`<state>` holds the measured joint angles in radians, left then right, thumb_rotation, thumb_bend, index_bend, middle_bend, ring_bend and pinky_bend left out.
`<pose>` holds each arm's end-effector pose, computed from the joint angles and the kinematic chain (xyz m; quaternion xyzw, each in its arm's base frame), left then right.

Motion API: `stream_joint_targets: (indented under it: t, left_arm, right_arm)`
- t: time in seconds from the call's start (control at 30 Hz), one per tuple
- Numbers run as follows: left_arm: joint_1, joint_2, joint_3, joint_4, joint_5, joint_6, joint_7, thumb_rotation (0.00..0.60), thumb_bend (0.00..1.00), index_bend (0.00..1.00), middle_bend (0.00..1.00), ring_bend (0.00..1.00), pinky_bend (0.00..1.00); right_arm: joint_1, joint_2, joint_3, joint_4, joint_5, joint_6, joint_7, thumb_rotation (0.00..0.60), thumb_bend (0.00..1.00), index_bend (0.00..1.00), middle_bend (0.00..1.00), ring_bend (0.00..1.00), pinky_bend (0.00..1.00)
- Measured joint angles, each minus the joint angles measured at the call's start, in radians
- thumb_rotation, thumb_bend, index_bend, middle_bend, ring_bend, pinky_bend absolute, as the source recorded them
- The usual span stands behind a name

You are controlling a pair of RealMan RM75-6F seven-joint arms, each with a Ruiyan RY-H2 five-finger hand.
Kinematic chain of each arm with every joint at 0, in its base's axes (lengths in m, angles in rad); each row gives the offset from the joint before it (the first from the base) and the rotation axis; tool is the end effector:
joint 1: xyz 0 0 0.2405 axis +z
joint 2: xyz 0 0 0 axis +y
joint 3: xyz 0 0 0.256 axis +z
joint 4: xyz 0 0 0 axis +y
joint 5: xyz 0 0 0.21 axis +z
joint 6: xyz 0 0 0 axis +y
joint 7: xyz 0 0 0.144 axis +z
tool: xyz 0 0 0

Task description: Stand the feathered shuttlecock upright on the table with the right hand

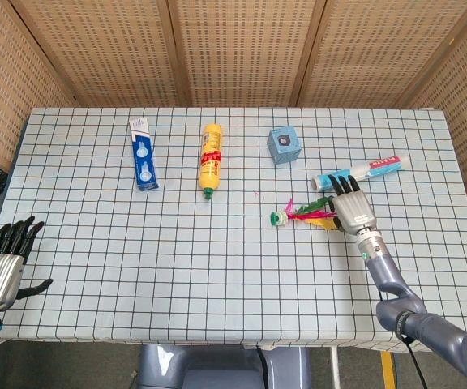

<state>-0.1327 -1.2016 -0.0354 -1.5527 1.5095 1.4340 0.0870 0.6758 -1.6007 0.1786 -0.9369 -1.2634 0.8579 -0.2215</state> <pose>-0.3089 0.1930 0.1284 -0.6311 -0.3702 -0.3666 0.5747 -0.2671 -0.3965 0.0232 0.7383 -0.3031 0.2560 0.5454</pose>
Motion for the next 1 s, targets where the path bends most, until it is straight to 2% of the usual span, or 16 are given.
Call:
stream_joint_targets:
  t: [0.2, 0.4, 0.57, 0.83, 1.0]
  left_arm:
    - [-0.002, -0.002, 0.001, 0.0, -0.001, 0.0, 0.005, 0.6, 0.0, 0.0, 0.0, 0.0, 0.0]
    - [-0.002, -0.005, 0.003, 0.001, -0.003, -0.001, 0.011, 0.6, 0.0, 0.0, 0.0, 0.0, 0.0]
    - [-0.003, -0.005, 0.005, -0.001, -0.001, -0.002, 0.01, 0.6, 0.0, 0.0, 0.0, 0.0, 0.0]
    - [-0.004, 0.0, 0.009, -0.005, 0.003, -0.002, 0.0, 0.6, 0.0, 0.0, 0.0, 0.0, 0.0]
    - [-0.002, 0.009, 0.012, -0.008, 0.008, 0.001, -0.021, 0.6, 0.0, 0.0, 0.0, 0.0, 0.0]
  right_arm:
    - [0.003, -0.011, -0.004, 0.02, -0.01, 0.01, 0.025, 0.6, 0.54, 0.63, 0.0, 0.0, 0.0]
    - [0.006, -0.016, -0.005, 0.027, -0.016, 0.019, 0.042, 0.6, 0.63, 0.7, 0.0, 0.0, 0.0]
    - [0.005, -0.009, -0.007, 0.013, -0.03, 0.042, 0.051, 0.6, 0.63, 0.75, 0.0, 0.0, 0.0]
    - [0.002, 0.046, -0.002, -0.078, -0.057, 0.099, 0.039, 0.6, 0.64, 0.78, 0.0, 0.0, 0.0]
    - [-0.001, 0.116, 0.006, -0.204, -0.078, 0.147, -0.003, 0.6, 0.64, 0.78, 0.0, 0.0, 0.0]
